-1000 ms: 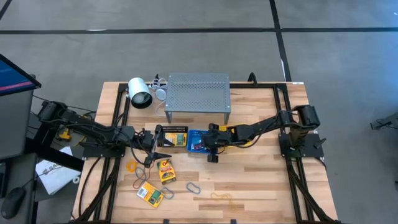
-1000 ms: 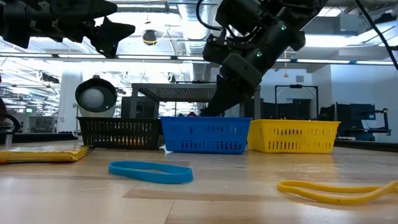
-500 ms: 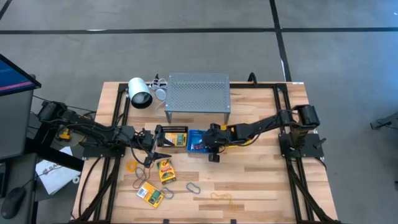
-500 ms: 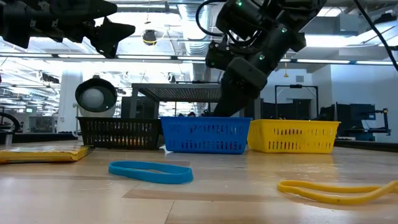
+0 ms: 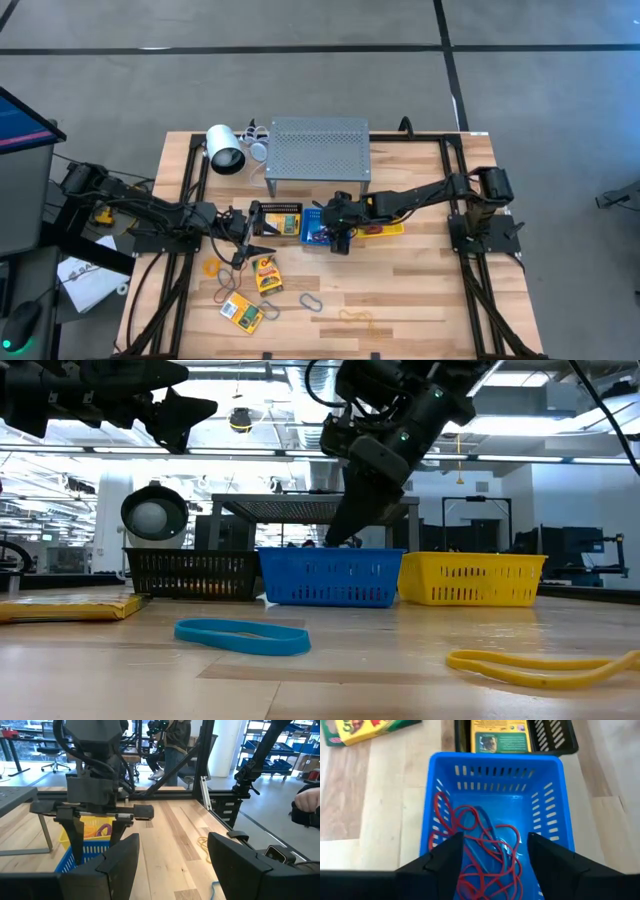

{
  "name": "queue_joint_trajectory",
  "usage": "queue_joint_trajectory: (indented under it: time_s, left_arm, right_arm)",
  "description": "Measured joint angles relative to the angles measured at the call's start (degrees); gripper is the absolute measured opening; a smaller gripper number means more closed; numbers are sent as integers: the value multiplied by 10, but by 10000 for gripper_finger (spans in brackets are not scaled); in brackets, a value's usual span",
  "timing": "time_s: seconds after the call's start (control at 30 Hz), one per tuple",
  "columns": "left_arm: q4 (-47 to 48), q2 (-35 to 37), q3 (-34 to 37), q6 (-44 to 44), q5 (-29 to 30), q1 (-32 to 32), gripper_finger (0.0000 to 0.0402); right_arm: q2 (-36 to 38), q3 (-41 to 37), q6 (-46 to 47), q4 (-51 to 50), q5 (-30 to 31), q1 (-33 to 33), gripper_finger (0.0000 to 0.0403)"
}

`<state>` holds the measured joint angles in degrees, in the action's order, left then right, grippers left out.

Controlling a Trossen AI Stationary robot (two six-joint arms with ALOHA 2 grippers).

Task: Pick & Place Office Desk Supplies
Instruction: Put the yellow spiral keychain into the yellow bin

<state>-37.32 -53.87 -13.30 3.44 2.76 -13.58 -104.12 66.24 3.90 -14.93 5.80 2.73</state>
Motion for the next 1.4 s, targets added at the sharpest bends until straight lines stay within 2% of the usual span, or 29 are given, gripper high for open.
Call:
queue_joint_trajectory:
  time_s: [0.2,0.43,0.7,0.9,1.03,1.2,1.4]
  left_arm:
    - [0,0,0,0,0,0,232]
    - [-1,0,0,-1,0,0,232]
    - [-6,0,0,-2,0,1,232]
    - [-21,0,0,-2,0,1,232]
    - [-24,0,0,-2,0,1,232]
    - [-12,0,0,0,2,1,232]
    - [-21,0,0,4,3,0,232]
  right_arm:
    - [0,15,-17,0,0,6,210]
    - [29,19,-55,87,0,25,206]
    - [67,19,-54,124,2,24,206]
    - [63,19,-54,139,2,24,205]
    - [56,19,-10,169,2,24,205]
    - [56,18,-12,238,-40,26,206]
    - [72,19,-15,328,-121,25,205]
